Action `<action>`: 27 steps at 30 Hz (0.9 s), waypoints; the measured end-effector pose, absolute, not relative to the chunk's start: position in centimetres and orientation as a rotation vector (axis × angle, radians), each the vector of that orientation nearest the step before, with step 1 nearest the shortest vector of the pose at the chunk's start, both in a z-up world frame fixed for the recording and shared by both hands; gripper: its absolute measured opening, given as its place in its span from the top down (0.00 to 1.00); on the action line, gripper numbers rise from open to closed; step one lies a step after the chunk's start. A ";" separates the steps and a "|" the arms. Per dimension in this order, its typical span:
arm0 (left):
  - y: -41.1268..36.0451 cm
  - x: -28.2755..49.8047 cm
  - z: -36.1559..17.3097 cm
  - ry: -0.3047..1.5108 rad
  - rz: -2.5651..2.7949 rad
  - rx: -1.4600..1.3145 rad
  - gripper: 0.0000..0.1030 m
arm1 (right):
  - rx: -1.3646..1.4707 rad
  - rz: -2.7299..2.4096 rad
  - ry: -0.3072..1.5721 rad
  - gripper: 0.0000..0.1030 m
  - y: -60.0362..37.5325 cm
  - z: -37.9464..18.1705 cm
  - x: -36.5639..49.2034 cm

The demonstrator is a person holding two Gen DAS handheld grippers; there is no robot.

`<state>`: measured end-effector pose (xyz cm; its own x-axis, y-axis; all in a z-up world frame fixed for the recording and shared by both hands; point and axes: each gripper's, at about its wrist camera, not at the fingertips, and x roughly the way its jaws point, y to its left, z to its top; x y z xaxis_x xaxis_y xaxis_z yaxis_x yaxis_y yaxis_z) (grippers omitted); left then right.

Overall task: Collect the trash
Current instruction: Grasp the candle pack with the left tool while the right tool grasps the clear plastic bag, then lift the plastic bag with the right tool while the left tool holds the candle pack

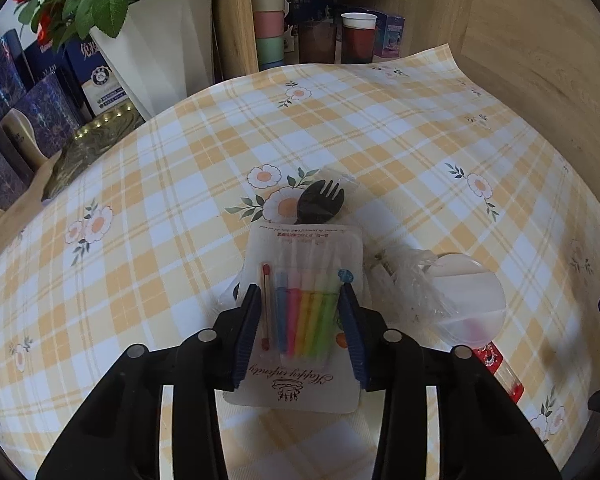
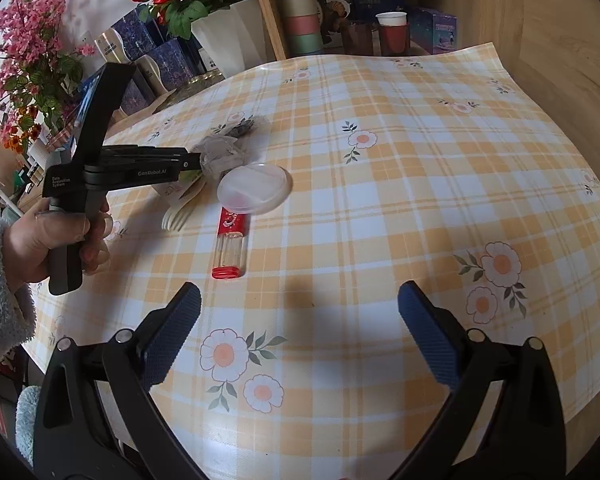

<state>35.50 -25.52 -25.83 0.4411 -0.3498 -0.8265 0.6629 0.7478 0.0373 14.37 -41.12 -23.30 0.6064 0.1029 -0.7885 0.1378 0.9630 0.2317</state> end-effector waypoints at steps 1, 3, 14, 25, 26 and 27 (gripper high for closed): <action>-25.2 35.1 -25.5 0.897 -0.646 0.383 0.65 | 0.279 -0.017 0.923 0.06 -41.1 -23.3 14.5; -24.5 34.8 -25.1 0.897 -0.641 0.364 0.71 | 0.272 -0.004 0.919 0.06 -41.0 -23.2 14.9; -15.3 29.0 -20.4 0.886 -0.667 0.136 0.71 | 0.102 0.195 0.902 0.16 -36.6 -22.4 23.7; -6.2 22.6 -19.2 0.865 -0.536 -0.036 0.70 | 0.130 0.139 0.990 0.69 -34.5 -24.9 30.6; -5.5 22.0 -19.1 0.862 -0.523 -0.036 0.70 | 0.143 0.139 0.996 0.73 -34.6 -25.0 30.7; -5.0 21.6 -19.0 0.859 -0.517 -0.035 0.70 | 0.153 0.141 0.994 0.75 -34.6 -24.9 30.7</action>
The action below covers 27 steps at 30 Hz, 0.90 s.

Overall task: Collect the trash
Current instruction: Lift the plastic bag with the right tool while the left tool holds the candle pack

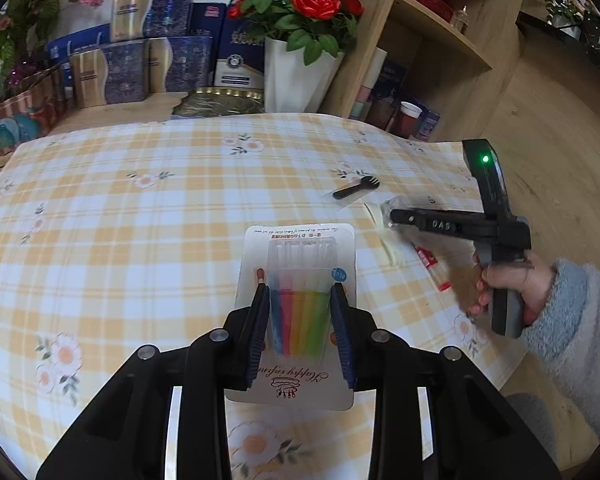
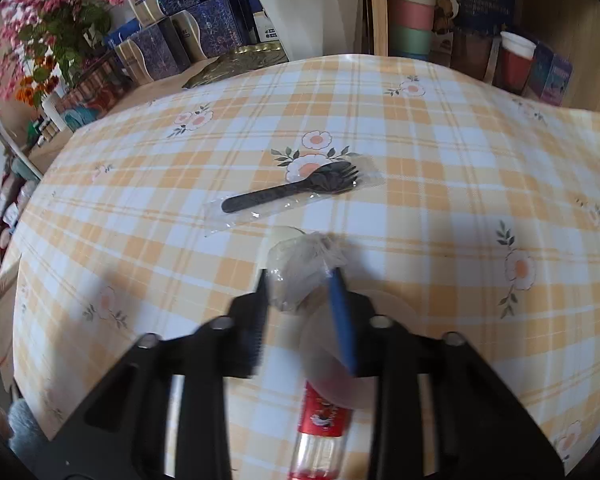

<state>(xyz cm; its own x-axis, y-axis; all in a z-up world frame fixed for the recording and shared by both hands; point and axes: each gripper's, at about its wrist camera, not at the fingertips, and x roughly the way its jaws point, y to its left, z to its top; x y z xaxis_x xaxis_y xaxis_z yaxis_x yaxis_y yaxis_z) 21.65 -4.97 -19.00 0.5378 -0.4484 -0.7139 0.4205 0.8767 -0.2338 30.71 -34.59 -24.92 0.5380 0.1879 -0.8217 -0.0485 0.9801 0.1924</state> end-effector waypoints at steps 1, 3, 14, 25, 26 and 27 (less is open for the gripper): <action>-4.4 21.2 -18.9 0.856 -0.513 -0.033 0.70 | 0.157 0.143 0.978 0.78 -34.5 -24.6 30.4; -3.6 20.5 -18.6 0.849 -0.509 -0.029 0.70 | 0.154 0.144 0.941 0.80 -34.3 -23.7 29.8; -1.7 14.9 -16.8 0.842 -0.526 -0.092 0.70 | 0.205 0.198 0.826 0.81 -32.9 -18.1 23.2; 0.7 7.3 -16.2 0.850 -0.529 -0.077 0.70 | 0.210 0.315 0.826 0.81 -28.2 -15.7 10.2; 1.1 6.4 -16.2 0.847 -0.530 -0.078 0.70 | 0.198 0.328 0.826 0.81 -27.7 -15.6 9.0; 1.3 5.9 -16.3 0.846 -0.531 -0.079 0.70 | 0.180 0.341 0.826 0.81 -27.0 -15.7 7.8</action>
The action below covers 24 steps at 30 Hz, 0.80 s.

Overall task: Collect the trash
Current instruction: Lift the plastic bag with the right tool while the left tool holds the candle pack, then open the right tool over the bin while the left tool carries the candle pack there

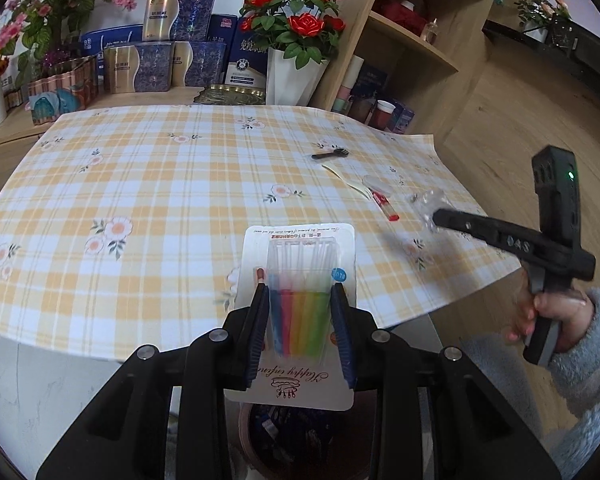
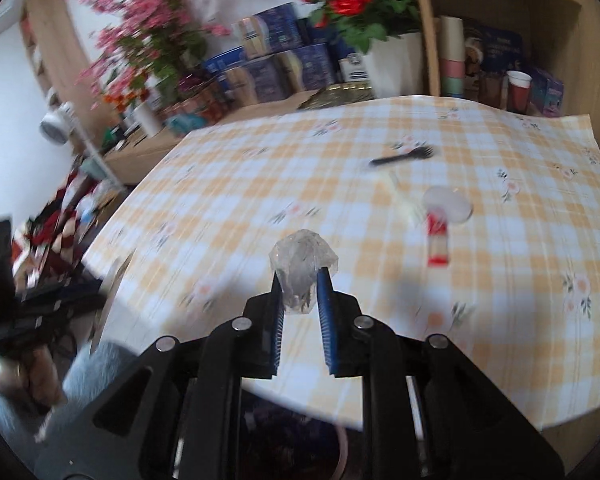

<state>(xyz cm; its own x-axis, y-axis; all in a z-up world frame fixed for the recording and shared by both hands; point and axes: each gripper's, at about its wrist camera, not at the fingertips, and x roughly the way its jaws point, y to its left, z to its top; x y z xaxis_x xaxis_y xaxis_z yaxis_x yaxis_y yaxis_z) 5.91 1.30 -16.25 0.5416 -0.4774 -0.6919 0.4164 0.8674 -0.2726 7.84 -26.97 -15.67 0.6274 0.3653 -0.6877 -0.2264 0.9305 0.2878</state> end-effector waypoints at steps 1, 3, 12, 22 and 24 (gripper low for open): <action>1.6 5.1 -16.4 0.845 -0.530 -0.078 0.70 | 0.163 0.366 0.833 0.81 -26.0 -15.9 6.2; 2.0 4.1 -16.7 0.851 -0.526 -0.076 0.70 | 0.156 0.393 0.850 0.81 -24.8 -16.5 4.4; 2.8 -0.3 -18.9 0.873 -0.518 -0.054 0.70 | 0.207 0.475 0.989 0.81 -21.0 -21.4 -1.8; 1.9 -1.0 -20.7 0.887 -0.534 -0.018 0.70 | 0.208 0.436 1.175 0.81 -19.3 -27.0 -2.1; 1.8 -1.1 -21.0 0.895 -0.534 -0.012 0.70 | 0.209 0.433 1.194 0.81 -19.2 -27.6 -2.2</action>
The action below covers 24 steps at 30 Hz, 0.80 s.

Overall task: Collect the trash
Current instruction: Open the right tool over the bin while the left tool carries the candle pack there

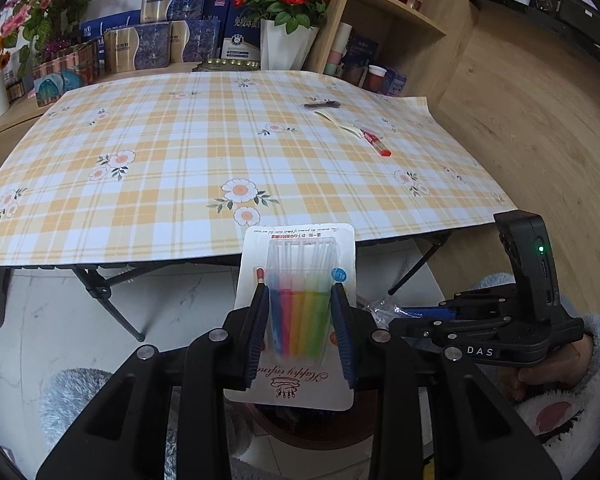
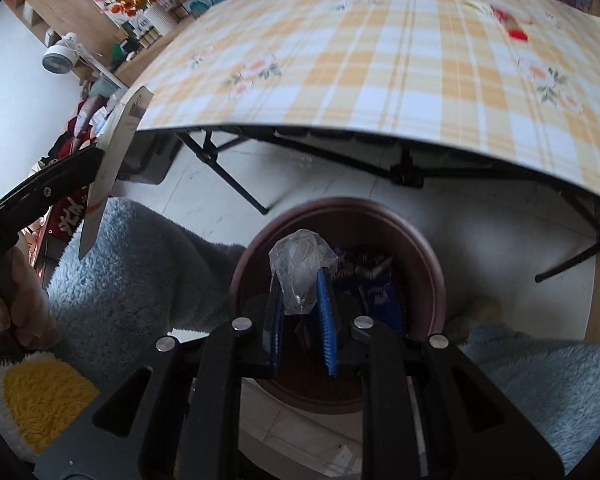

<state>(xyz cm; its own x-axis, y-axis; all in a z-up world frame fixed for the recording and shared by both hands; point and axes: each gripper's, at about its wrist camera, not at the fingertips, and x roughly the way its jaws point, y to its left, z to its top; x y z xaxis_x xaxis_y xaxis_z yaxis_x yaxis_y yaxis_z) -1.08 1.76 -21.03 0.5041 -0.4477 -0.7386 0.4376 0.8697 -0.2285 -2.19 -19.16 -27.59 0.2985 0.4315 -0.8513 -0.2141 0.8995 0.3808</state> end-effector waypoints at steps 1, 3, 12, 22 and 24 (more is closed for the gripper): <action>1.8 -1.1 -21.1 0.900 -0.534 -0.013 0.70 | 0.212 0.432 1.205 0.81 -19.1 -27.9 -2.2; 1.8 -1.0 -21.2 0.903 -0.533 -0.016 0.70 | 0.216 0.430 1.221 0.74 -19.1 -28.1 -2.3; 1.6 -1.0 -21.5 0.918 -0.529 -0.014 0.70 | 0.203 0.360 1.149 0.25 -19.8 -26.8 -2.6; 0.6 -0.3 -23.8 1.015 -0.556 -0.002 0.69 | 0.221 0.186 0.915 0.06 -22.8 -22.6 -3.4; -0.1 -0.2 -23.7 1.018 -0.576 0.035 0.69 | 0.218 0.155 0.881 0.06 -23.4 -22.1 -3.5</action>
